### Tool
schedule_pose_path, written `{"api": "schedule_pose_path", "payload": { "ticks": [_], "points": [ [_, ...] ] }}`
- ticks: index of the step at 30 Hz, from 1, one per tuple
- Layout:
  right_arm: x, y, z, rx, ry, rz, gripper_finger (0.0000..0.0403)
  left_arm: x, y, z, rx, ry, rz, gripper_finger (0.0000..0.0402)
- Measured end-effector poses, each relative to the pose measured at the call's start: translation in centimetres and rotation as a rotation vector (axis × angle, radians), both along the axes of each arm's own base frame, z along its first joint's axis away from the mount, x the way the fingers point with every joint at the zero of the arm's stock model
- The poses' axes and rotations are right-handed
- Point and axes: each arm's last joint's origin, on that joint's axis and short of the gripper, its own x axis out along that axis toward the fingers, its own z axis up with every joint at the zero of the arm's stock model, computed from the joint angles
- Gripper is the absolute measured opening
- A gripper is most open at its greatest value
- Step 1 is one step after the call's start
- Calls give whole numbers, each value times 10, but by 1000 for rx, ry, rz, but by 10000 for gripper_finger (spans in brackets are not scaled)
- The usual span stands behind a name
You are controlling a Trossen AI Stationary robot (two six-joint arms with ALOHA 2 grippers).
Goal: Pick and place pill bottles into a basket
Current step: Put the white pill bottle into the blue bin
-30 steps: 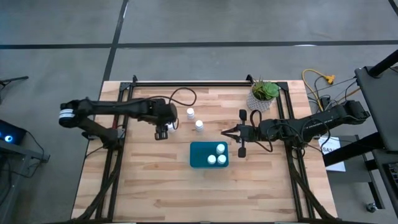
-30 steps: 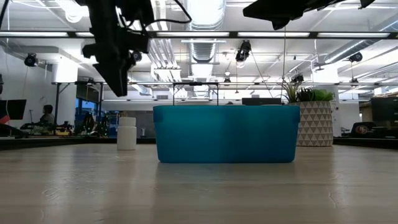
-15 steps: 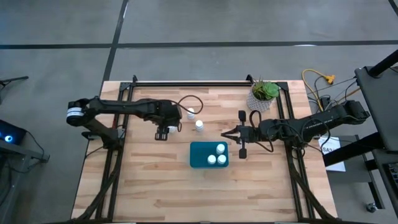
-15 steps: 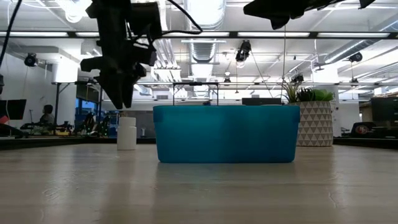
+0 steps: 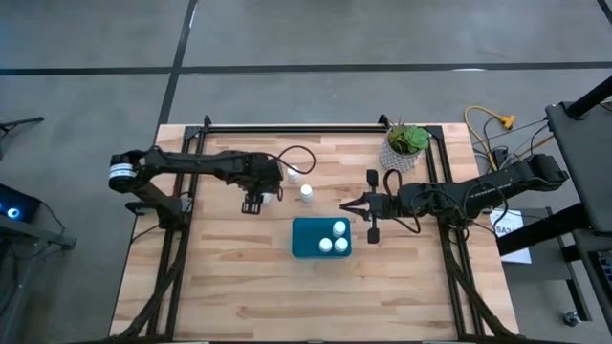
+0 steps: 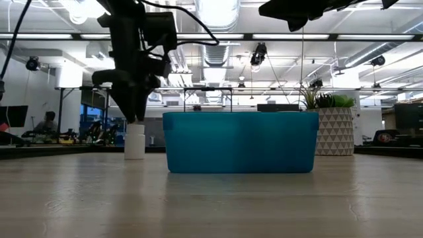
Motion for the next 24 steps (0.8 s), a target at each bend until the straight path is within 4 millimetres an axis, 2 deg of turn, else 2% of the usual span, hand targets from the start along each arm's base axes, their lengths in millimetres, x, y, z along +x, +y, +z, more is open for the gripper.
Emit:
{"api": "schedule_pose_path", "payload": {
  "ticks": [13, 24],
  "points": [
    [0, 0, 0, 7, -1, -1, 9, -3, 4, -1, -25, -15, 8, 176],
    [0, 0, 0, 14, -1, -2, 9, -7, 9, -16, -31, -23, 30, 176]
  ]
}}
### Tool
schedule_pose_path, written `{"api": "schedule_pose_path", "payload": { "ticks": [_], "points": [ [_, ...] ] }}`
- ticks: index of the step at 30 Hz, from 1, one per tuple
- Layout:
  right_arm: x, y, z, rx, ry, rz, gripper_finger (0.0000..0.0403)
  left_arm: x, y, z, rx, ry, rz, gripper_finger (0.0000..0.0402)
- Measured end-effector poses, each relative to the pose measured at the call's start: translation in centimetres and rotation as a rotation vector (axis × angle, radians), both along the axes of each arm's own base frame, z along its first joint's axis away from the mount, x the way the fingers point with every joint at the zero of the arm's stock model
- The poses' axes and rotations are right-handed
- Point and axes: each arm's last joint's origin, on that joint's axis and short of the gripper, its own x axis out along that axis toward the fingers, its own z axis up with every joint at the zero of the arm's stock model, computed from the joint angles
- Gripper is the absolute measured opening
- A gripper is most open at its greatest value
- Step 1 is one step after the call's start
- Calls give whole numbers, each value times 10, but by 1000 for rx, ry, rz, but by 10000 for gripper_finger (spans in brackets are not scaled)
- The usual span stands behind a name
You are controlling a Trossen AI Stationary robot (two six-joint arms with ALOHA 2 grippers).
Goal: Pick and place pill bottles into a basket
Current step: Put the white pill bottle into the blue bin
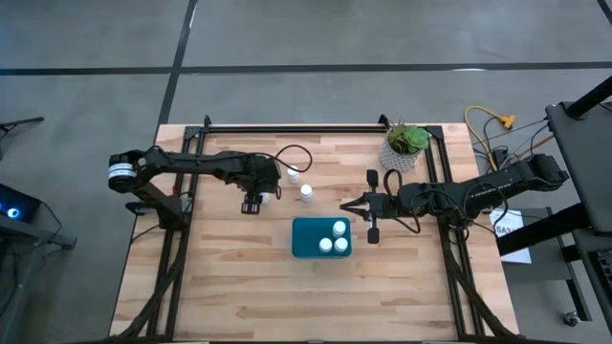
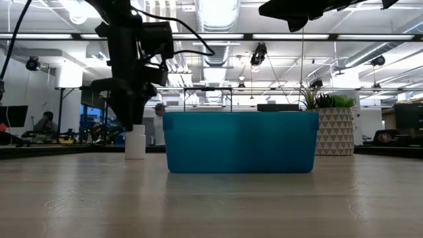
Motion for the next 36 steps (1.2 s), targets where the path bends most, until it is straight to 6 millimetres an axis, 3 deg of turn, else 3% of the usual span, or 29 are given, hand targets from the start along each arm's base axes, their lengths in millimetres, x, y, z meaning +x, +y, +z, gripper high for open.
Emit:
{"api": "schedule_pose_path", "payload": {
  "ticks": [7, 21, 26, 32, 36],
  "points": [
    [0, 0, 0, 0, 0, 0, 9, 2, 2, 1, -8, -31, -1, 176],
    [0, 0, 0, 0, 0, 0, 9, 15, 8, -19, -51, -25, 21, 177],
    [0, 0, 0, -1, 0, 0, 8, 14, 8, -16, -44, -41, 22, 176],
    [0, 0, 0, 0, 0, 0, 9, 13, 7, -13, -41, -51, 22, 144],
    [0, 0, 0, 0, 0, 0, 8, 13, 7, -13, -41, -50, 24, 143]
  ]
}}
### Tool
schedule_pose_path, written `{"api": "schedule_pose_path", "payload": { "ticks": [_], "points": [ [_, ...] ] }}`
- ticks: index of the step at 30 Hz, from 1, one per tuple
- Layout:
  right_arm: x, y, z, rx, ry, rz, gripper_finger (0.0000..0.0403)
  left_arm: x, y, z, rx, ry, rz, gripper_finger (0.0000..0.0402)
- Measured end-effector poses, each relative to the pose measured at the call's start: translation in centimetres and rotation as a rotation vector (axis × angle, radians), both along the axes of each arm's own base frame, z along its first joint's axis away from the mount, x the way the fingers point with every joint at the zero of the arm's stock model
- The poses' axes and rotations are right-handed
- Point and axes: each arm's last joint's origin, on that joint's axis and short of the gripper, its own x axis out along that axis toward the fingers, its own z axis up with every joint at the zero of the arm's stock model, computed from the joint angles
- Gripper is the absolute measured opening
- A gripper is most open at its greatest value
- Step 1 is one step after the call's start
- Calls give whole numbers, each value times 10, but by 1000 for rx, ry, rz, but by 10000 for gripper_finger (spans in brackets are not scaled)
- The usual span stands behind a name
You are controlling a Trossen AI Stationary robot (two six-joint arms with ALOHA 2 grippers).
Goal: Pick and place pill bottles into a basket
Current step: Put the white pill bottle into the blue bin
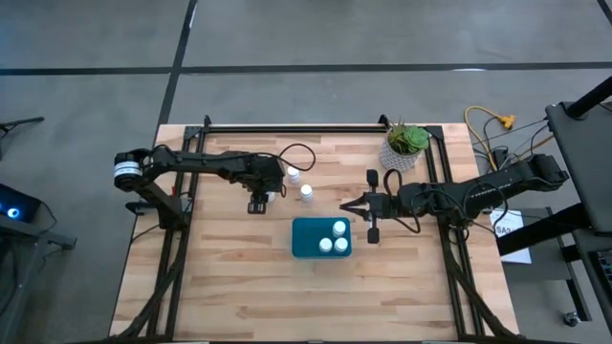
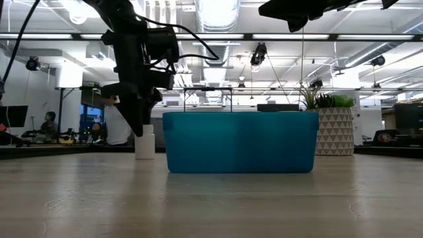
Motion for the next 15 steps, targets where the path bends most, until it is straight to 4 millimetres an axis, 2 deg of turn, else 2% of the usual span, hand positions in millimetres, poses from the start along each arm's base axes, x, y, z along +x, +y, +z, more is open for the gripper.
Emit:
{"api": "schedule_pose_path", "payload": {
  "ticks": [11, 15],
  "points": [
    [0, 0, 0, 0, 0, 1, 9, -9, -3, 6, -16, 55, 25, 143],
    [0, 0, 0, 0, 0, 0, 9, -11, -4, 20, -7, 15, 25, 143]
  ]
}}
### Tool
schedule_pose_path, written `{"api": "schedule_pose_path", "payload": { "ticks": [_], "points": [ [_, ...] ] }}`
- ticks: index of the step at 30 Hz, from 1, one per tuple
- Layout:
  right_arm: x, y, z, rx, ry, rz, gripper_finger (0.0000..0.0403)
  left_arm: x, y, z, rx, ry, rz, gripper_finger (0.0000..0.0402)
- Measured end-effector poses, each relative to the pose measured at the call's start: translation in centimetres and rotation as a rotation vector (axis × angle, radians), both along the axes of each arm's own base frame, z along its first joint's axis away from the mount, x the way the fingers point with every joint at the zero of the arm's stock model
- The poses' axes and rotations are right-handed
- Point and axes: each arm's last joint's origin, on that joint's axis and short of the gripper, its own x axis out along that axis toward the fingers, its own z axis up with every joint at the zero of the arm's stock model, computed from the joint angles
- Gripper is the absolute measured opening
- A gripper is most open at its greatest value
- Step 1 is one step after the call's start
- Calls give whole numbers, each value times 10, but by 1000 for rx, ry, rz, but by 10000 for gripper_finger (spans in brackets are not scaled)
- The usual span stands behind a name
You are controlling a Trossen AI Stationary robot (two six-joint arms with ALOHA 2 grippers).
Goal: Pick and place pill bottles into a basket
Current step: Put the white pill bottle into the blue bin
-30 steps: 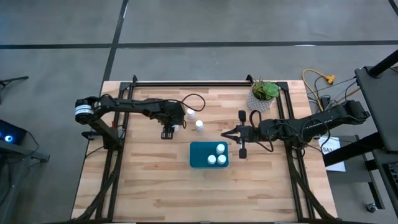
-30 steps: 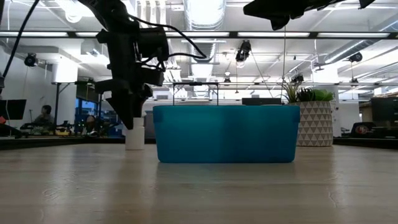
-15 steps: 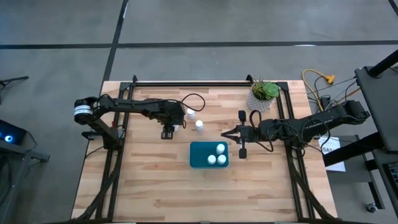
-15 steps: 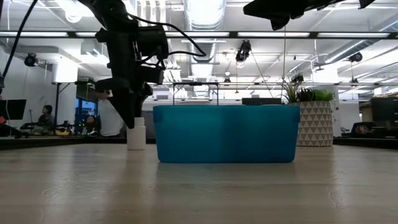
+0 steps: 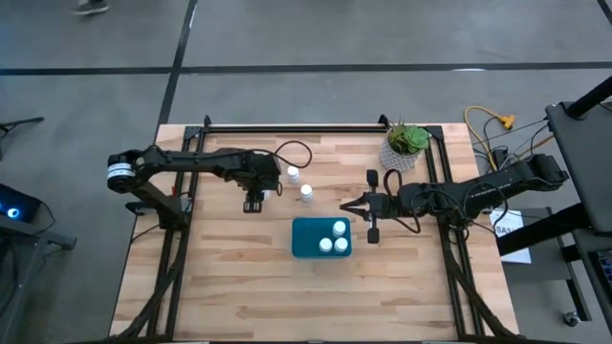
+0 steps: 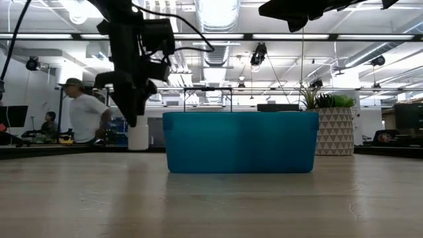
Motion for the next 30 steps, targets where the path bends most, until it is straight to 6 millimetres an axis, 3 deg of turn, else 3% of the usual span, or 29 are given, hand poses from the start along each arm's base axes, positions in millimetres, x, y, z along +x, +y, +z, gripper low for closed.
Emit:
{"api": "schedule_pose_path", "payload": {
  "ticks": [13, 21, 30],
  "points": [
    [0, 0, 0, 0, 0, 0, 8, -10, -17, 40, -86, -186, -31, 143],
    [0, 0, 0, -1, 0, -1, 9, -3, -36, 51, -172, -321, -123, 143],
    [-1, 0, 1, -8, -5, -1, 9, 3, -55, 51, -214, -340, -164, 143]
  ]
}}
